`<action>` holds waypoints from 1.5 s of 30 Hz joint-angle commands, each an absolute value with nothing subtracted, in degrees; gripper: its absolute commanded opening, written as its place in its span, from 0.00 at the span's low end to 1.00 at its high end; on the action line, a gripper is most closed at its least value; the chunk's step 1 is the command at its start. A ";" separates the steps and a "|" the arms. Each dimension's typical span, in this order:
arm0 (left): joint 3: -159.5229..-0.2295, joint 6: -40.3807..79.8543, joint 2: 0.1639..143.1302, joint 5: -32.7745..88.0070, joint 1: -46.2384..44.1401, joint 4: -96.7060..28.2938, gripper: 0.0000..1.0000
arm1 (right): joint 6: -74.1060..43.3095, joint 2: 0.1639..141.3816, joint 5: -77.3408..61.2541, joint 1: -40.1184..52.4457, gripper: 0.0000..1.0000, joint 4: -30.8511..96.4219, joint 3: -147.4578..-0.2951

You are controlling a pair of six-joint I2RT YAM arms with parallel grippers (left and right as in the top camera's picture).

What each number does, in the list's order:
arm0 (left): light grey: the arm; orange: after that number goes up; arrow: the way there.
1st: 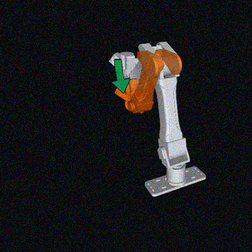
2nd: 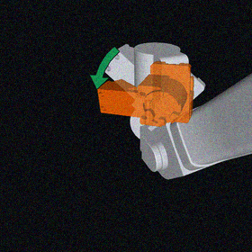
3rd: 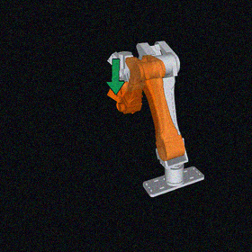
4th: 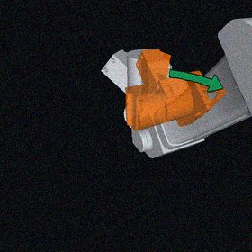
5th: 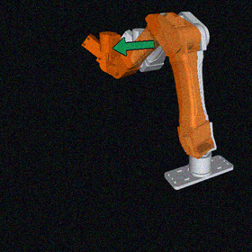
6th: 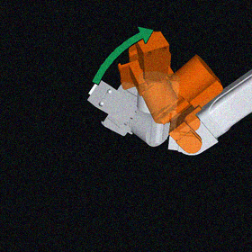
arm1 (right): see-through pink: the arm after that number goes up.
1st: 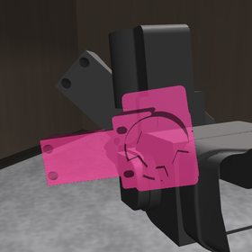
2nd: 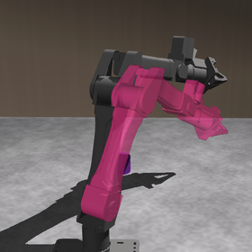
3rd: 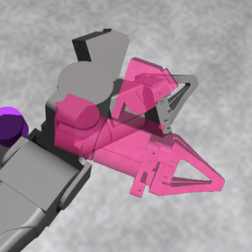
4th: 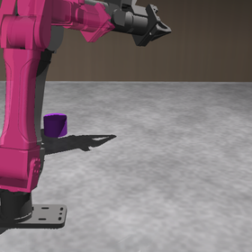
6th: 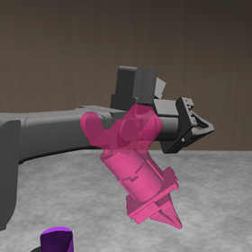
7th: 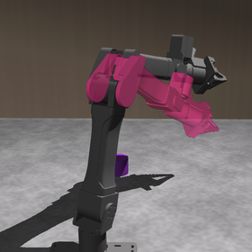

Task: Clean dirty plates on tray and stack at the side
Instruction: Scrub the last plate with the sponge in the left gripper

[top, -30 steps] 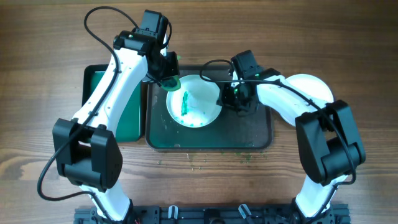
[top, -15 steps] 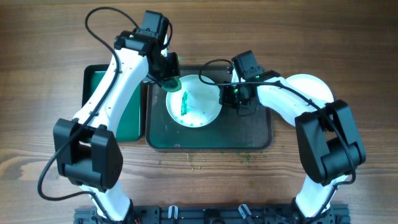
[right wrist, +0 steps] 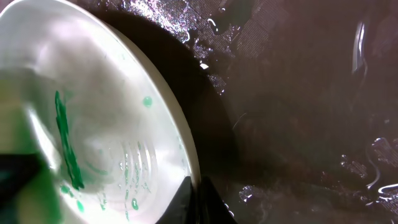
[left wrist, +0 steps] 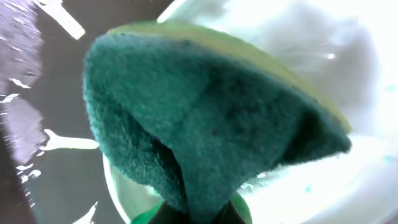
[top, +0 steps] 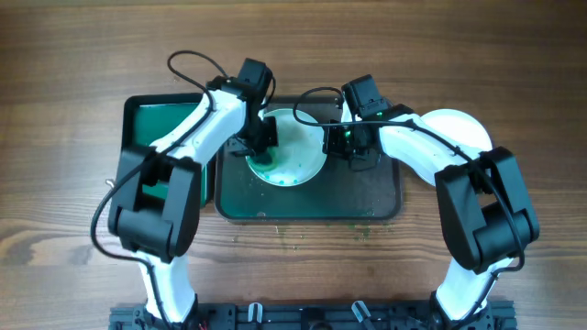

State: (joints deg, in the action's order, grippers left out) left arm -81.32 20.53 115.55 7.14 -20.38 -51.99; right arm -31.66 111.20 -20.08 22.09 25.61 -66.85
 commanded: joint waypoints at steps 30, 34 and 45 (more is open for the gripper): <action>-80.58 29.65 121.84 -14.76 -24.43 -55.02 0.04 | -31.62 111.20 -19.03 21.96 0.04 25.36 -66.08; -80.58 17.96 121.84 3.75 -24.64 -55.02 0.04 | -31.62 111.20 -19.03 21.96 0.04 25.34 -66.08; -80.58 1.34 121.84 31.18 -24.69 -39.13 0.04 | -31.64 111.20 -19.07 21.96 0.04 25.34 -66.08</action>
